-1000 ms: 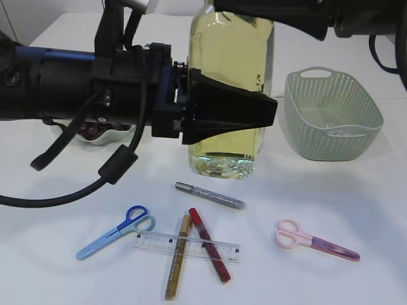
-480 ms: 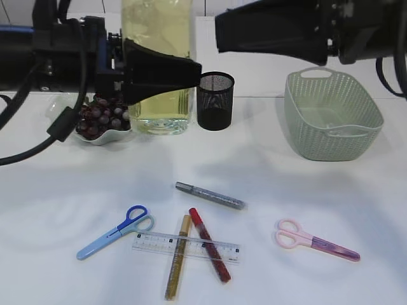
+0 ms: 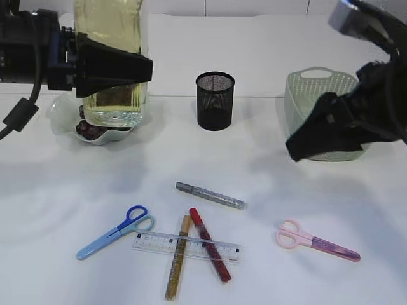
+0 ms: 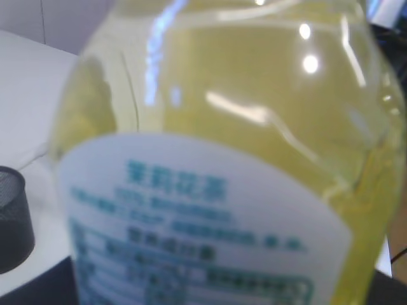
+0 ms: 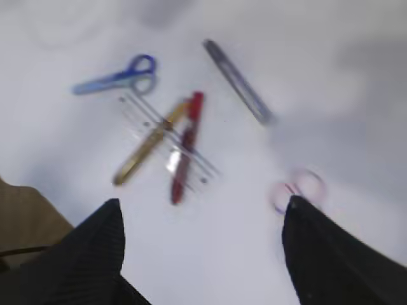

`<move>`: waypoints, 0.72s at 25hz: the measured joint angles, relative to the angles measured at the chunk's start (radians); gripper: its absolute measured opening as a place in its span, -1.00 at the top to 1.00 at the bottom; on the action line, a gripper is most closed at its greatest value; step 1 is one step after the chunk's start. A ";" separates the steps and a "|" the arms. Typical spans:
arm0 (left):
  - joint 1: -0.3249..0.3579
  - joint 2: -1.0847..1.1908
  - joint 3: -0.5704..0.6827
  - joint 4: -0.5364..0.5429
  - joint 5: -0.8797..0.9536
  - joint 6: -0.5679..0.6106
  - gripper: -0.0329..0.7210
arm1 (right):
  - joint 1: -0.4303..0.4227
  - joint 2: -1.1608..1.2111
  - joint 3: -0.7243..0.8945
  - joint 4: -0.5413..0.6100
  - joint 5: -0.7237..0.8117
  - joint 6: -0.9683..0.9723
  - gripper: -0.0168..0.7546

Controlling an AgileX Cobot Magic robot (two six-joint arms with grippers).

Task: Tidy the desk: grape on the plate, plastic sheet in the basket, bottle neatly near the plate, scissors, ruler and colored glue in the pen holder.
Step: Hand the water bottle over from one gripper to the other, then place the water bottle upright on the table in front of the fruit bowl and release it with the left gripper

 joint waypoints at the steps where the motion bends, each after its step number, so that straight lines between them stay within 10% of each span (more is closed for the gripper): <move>1: 0.007 0.000 0.000 0.018 -0.005 -0.001 -0.26 | 0.000 0.000 0.000 -0.080 0.000 0.090 -0.59; 8: 0.025 -0.001 0.000 0.053 0.039 -0.005 -0.26 | 0.000 -0.002 0.000 -0.555 0.104 0.425 -0.53; 18: 0.025 -0.001 0.000 0.044 0.091 0.028 -0.26 | 0.000 -0.003 0.000 -0.626 0.122 0.448 -0.50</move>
